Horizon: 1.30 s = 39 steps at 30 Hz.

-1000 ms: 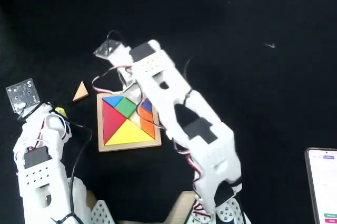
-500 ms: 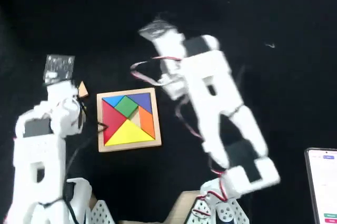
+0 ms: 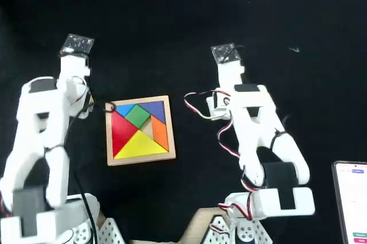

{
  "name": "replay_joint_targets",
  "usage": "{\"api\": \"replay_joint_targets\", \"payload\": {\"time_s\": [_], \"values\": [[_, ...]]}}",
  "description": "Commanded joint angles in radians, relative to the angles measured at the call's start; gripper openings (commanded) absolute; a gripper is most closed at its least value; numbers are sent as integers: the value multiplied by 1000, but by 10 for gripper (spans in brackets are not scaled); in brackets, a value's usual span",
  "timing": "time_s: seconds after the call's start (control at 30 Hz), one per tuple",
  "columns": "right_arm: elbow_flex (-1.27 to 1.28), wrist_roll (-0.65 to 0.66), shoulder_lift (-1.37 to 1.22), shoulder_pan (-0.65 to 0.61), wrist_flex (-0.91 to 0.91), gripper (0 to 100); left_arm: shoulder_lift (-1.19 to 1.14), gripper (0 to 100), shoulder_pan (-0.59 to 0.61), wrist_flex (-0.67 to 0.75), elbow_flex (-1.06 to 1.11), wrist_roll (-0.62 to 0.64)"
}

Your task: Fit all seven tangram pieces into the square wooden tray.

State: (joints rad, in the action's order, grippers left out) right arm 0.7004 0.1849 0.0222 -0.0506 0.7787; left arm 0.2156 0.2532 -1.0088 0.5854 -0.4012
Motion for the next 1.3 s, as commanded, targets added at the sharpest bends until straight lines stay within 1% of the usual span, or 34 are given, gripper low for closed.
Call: {"api": "replay_joint_targets", "payload": {"time_s": [0.0, 0.17, 0.23, 0.37, 0.47, 0.53, 0.57, 0.7, 0.9, 0.97, 1.07, 1.13, 1.27], "values": [[-54, 9, -18, 9, -11, 11, -152, 198, -30, 23, -151, 95], [-61, 9, -27, 9, -11, 11, -224, 184, -68, 29, -193, 91], [-61, 9, -27, 9, -11, 11, -241, 184, -74, 80, -183, 91], [-61, 11, -30, 9, -11, 11, -292, 184, -41, 135, -193, 91], [-61, 11, -33, 8, -15, 11, -334, 184, -19, 120, -223, 61], [-61, 11, -33, 2, -18, 11, -356, 184, -8, 112, -236, 86], [-61, 11, -33, -9, -18, 11, -361, 184, -1, 120, -236, 124], [-56, 66, -35, -34, -18, 11, -350, 184, 33, 126, -282, 354], [-56, 77, -35, -34, -18, 11, -341, 182, 31, 133, -331, 628], [-54, 78, -35, -34, -17, 11, -354, 155, 36, 135, -355, 710], [-54, 80, -35, -34, -15, 11, -404, 110, 54, 187, -360, 793], [-54, 80, -35, -34, -15, 11, -439, 103, 82, 198, -366, 825], [-54, 80, -35, -34, -14, 11, -499, 102, 96, 190, -366, 833]]}}
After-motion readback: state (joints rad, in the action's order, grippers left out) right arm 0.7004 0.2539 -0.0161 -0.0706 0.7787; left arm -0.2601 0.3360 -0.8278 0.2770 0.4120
